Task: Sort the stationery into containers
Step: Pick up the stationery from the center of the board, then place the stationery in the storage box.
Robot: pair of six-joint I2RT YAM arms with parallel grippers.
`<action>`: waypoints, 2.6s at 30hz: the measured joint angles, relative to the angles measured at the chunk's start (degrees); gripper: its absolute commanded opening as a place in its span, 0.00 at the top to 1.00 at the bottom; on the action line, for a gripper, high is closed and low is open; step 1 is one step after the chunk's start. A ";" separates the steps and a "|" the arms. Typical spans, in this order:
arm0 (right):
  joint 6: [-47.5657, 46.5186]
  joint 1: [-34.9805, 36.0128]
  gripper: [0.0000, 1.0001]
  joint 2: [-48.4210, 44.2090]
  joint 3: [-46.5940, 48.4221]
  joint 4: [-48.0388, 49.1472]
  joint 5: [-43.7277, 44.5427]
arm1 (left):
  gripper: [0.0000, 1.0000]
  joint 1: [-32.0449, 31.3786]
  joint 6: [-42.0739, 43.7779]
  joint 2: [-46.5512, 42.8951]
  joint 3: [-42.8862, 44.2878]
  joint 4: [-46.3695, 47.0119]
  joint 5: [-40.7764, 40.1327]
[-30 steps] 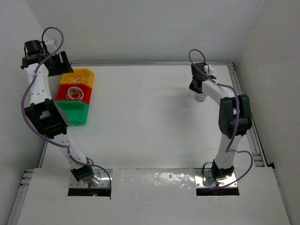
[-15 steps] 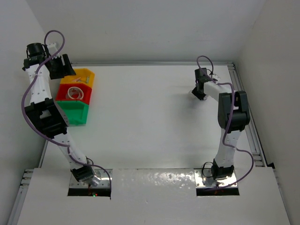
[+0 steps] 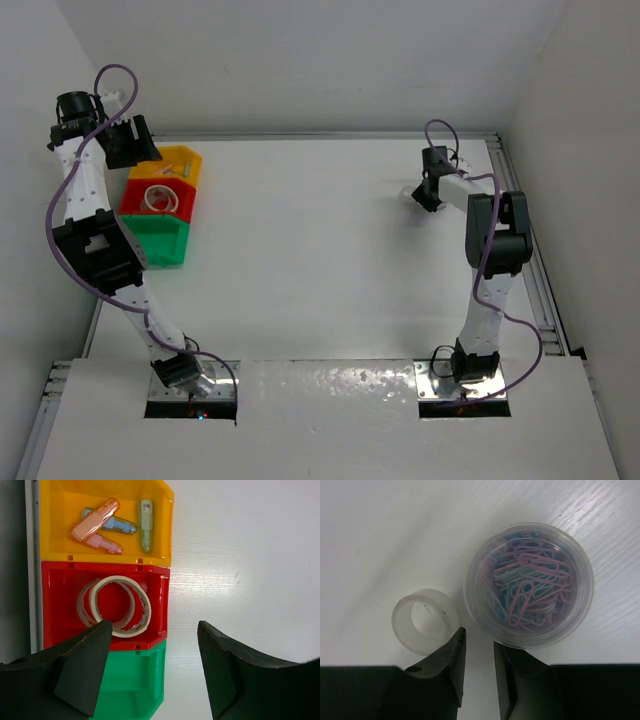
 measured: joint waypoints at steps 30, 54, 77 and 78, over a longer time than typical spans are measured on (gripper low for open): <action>-2.29 2.29 0.66 5.33 9.05 -3.45 3.10 | 0.33 0.00 -0.44 0.00 0.00 -0.02 0.44; -17.99 23.65 1.00 -11.85 -1.07 10.29 4.50 | 0.27 -20.24 3.28 -2.80 -3.85 -3.10 7.17; -16.55 38.53 1.00 -10.21 3.67 11.82 0.07 | 0.55 -39.21 -1.11 -2.10 -10.80 0.09 7.26; -16.55 38.60 1.00 -10.21 3.61 11.82 0.07 | 0.66 -39.21 -1.27 -1.77 -10.80 0.13 7.41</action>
